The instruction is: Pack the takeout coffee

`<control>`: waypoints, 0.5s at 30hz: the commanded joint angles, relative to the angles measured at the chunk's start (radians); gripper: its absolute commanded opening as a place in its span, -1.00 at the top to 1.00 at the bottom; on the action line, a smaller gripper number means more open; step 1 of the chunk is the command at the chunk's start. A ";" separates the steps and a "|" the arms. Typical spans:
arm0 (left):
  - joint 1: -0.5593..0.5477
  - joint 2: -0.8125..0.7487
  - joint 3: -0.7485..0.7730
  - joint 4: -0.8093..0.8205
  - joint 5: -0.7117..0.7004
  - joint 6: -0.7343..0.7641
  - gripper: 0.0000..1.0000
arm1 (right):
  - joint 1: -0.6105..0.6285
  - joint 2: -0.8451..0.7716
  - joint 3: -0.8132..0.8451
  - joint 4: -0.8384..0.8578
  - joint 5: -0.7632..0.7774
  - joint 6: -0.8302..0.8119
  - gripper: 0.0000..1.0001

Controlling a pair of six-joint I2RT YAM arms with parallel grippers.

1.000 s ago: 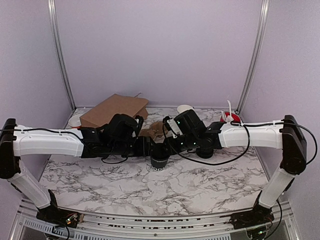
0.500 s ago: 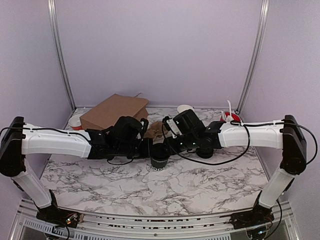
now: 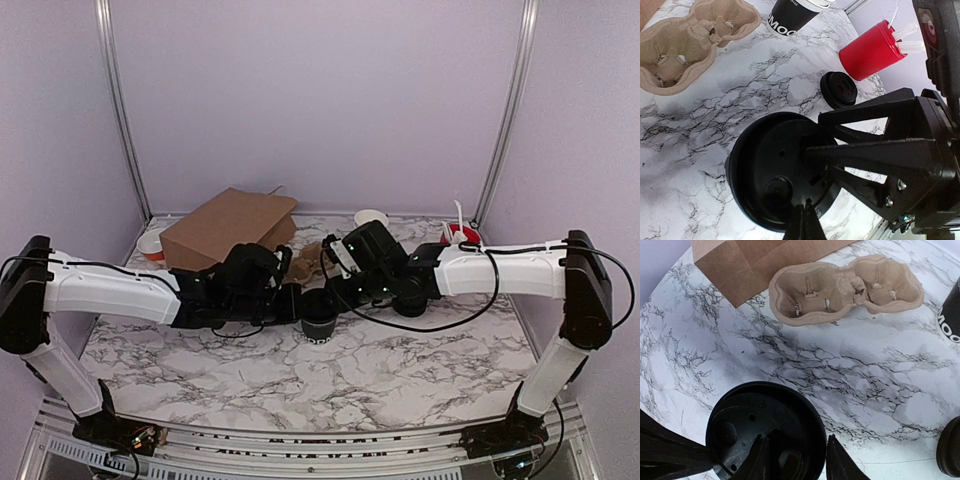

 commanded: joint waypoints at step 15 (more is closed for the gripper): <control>-0.030 0.010 0.014 -0.153 -0.032 0.021 1.00 | 0.004 0.046 0.015 -0.083 0.021 0.005 0.26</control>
